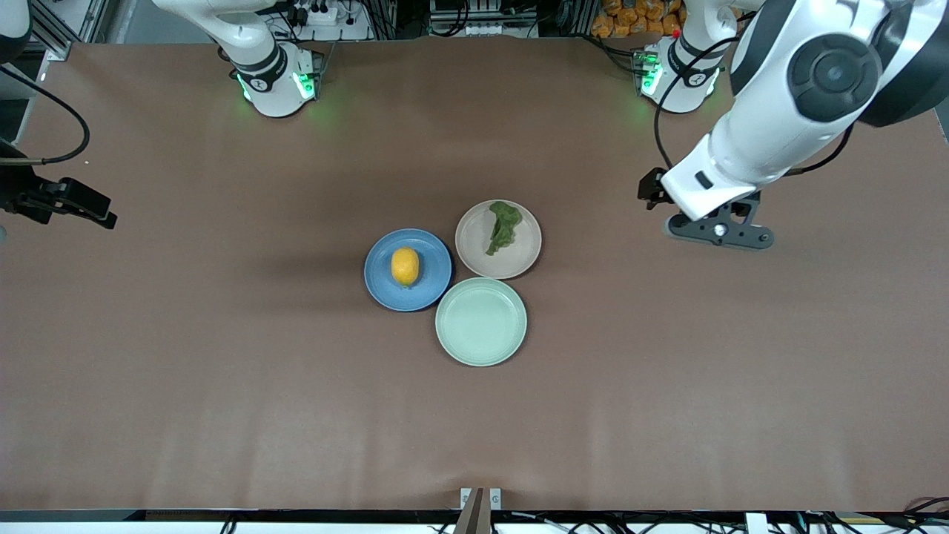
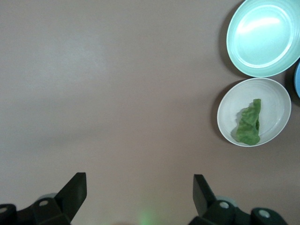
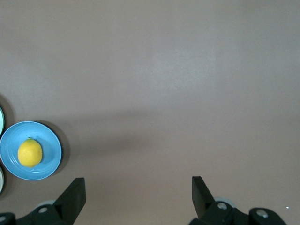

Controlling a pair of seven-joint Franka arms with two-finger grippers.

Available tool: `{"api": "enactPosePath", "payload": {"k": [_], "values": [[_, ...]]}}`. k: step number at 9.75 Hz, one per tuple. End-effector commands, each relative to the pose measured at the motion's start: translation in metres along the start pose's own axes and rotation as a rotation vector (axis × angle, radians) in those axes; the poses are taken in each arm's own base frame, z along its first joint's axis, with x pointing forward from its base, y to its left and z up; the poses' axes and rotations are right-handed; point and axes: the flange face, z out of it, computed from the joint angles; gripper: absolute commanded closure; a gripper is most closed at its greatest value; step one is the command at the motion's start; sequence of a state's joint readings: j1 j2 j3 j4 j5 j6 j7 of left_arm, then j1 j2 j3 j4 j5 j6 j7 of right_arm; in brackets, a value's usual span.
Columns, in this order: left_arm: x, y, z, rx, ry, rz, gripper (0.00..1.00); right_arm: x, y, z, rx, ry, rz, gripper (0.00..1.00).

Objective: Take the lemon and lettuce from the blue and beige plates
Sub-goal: 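Move the left gripper from rest toward the beige plate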

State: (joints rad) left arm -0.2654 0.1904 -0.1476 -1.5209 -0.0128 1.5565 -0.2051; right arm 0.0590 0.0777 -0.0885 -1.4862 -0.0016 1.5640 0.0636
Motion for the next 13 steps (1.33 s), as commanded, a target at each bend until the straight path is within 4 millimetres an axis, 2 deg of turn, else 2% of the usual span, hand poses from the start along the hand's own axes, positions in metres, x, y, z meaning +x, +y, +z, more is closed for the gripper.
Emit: {"api": "enactPosePath", "payload": {"k": [1,5,7,8,11,13], "values": [[0.007,0.012,0.018,-0.087,0.007,-0.057,0.0,0.0,-0.007,-0.005,-0.008,-0.002,-0.012,0.0],[0.004,0.044,0.052,-0.098,0.018,-0.053,0.0,-0.004,-0.036,-0.006,-0.01,-0.003,-0.062,0.0],[0.0,0.06,0.068,-0.101,0.022,-0.061,0.0,-0.005,-0.042,-0.006,-0.008,-0.005,-0.071,0.0],[0.0,0.062,0.074,-0.1,0.018,-0.059,0.0,-0.006,-0.048,-0.006,-0.005,-0.005,-0.082,0.0],[0.0,0.068,0.097,-0.09,-0.009,-0.049,0.0,-0.014,-0.09,-0.007,0.001,-0.004,-0.151,0.0],[-0.003,0.101,0.127,-0.087,-0.011,-0.06,0.0,-0.017,-0.112,-0.002,-0.001,-0.011,-0.185,0.0]]}}
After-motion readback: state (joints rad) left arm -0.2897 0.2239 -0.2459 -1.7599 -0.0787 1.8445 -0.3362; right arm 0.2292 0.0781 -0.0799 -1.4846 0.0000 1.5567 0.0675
